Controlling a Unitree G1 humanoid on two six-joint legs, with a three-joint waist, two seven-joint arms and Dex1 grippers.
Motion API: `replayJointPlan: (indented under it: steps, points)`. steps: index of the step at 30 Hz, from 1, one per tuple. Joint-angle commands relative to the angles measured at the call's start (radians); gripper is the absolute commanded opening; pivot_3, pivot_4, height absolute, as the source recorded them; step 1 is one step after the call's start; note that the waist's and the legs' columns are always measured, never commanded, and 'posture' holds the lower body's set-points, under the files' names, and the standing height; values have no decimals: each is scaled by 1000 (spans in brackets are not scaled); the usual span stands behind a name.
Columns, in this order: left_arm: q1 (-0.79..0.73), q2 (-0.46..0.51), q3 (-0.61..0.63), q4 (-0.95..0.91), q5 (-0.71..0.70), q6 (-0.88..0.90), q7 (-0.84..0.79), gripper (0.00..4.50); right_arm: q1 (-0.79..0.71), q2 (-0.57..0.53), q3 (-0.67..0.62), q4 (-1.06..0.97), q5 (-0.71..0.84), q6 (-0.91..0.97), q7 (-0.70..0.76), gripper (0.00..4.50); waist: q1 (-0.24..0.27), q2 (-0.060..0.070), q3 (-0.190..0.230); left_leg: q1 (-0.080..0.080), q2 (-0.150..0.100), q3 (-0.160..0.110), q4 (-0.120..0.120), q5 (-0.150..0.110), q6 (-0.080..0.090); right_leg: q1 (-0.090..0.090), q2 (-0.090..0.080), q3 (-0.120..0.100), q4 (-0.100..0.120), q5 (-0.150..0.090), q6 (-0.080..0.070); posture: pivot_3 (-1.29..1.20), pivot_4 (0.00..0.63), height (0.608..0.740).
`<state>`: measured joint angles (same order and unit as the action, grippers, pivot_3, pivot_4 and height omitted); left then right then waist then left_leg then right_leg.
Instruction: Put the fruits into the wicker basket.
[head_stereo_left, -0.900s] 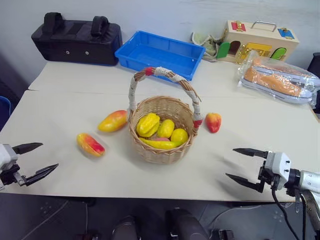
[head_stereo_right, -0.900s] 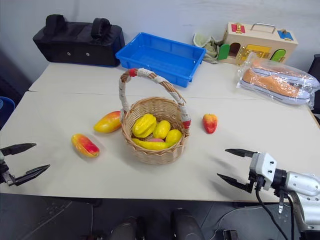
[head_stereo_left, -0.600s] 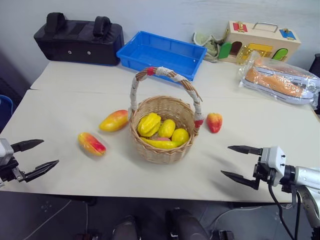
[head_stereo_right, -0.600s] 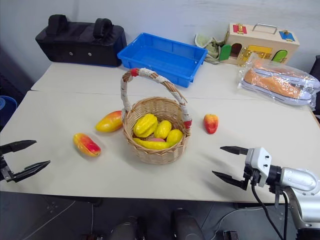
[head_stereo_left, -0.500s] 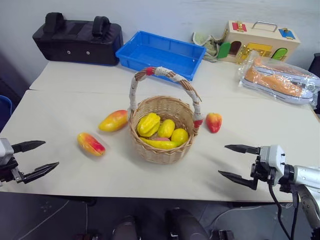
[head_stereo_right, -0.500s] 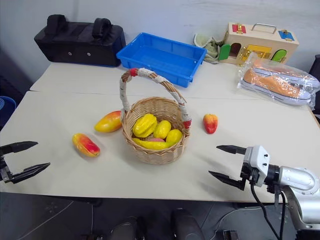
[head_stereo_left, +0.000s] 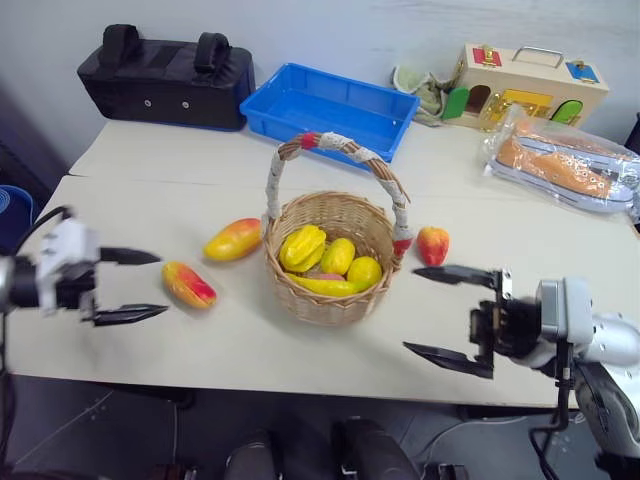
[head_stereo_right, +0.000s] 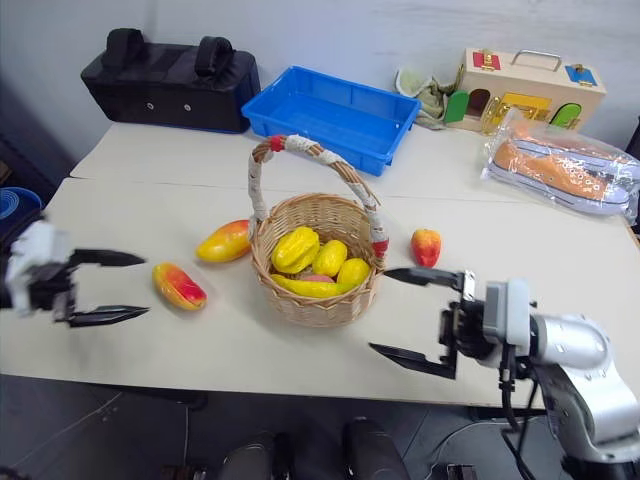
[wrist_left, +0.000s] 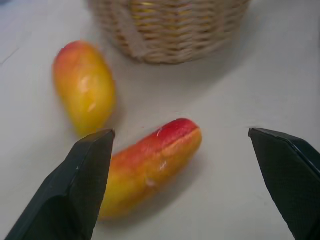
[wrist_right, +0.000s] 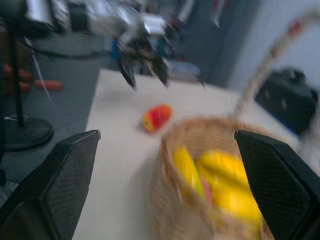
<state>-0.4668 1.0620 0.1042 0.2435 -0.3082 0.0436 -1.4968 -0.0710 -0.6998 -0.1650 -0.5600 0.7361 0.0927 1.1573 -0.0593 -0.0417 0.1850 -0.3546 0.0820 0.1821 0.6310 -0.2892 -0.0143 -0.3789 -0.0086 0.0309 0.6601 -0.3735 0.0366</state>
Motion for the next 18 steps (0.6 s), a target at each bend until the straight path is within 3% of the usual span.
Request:
replayJointPlan:
  steps: [1,3,5,7,12,18]
  points:
    - [-116,-42,-107,142,113,-126,-25,4500,33,-4,-11,12,-13,-8,6,4477,4,0,0,0,0,0,0,0,0,0,0,0,0,-1,0,0,150,740]
    - [-184,-74,-142,205,136,-167,-31,4500,51,4,-15,23,-33,-27,3,4477,2,0,0,-3,1,1,1,-1,0,-5,1,1,1,-1,1,0,150,740]
    - [-241,-98,-188,258,157,-193,-74,4500,74,12,-25,27,-50,-37,-13,4477,4,-1,0,-18,2,1,7,-1,0,-20,1,2,10,-1,2,0,150,740]
    - [-272,-75,-262,280,156,-207,-109,4500,111,16,-44,22,-60,-42,-30,4477,3,-1,0,-23,3,1,18,-4,-1,-29,1,2,22,-2,6,0,150,740]
    - [-287,19,-423,275,99,-219,-118,4500,185,19,-73,6,-74,-65,-50,4477,-11,-1,0,-22,3,1,20,-3,-2,-30,2,5,29,-3,5,0,150,740]
    - [-270,40,-479,333,138,-320,-118,4500,197,15,-71,3,-84,-70,-78,4477,-12,-1,0,-17,2,0,22,1,0,-23,1,5,30,-5,0,0,150,740]
